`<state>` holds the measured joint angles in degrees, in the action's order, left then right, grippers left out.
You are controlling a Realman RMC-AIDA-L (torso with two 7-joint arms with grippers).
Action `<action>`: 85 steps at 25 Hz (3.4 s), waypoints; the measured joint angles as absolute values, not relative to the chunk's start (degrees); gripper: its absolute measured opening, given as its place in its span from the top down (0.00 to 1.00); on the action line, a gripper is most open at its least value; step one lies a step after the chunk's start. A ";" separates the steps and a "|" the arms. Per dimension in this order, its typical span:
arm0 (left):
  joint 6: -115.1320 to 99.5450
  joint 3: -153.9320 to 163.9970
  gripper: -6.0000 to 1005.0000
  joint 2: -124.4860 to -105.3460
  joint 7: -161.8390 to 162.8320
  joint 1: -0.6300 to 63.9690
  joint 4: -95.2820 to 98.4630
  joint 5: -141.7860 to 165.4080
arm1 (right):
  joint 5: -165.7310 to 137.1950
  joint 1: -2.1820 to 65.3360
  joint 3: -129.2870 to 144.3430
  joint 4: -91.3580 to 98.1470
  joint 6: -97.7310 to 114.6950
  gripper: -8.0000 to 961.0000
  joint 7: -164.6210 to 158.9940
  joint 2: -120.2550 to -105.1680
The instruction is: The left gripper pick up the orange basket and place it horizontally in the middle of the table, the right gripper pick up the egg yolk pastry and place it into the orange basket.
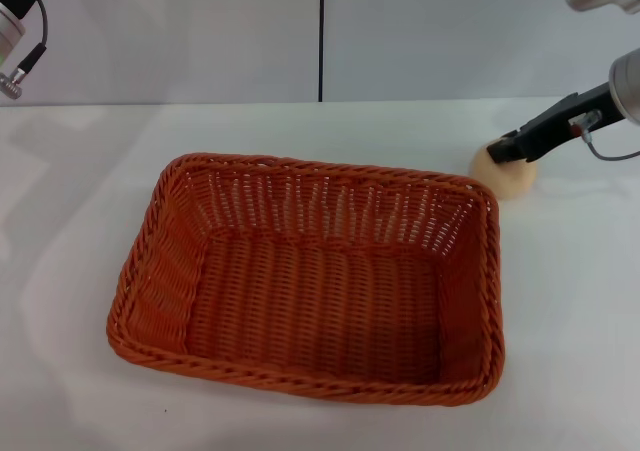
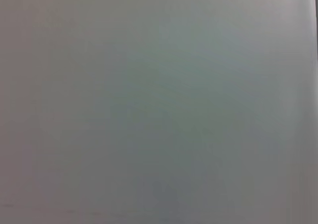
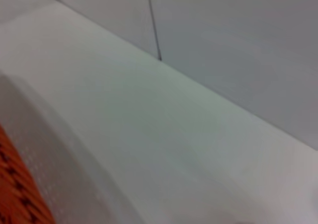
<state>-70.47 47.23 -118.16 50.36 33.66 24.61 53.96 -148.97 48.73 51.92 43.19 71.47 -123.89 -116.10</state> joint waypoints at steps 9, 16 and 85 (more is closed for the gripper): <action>-70.18 47.19 0.37 -118.20 50.36 33.59 24.61 53.97 | -143.16 44.71 49.96 50.40 72.09 0.82 -123.92 -116.28; -70.12 47.20 0.37 -118.21 50.36 33.28 24.61 53.97 | -128.45 35.93 51.94 70.60 75.19 0.87 -118.82 -118.62; -73.95 46.49 0.37 -118.25 50.75 29.68 24.61 51.45 | -27.61 20.83 34.37 11.84 93.67 0.30 -24.27 -118.92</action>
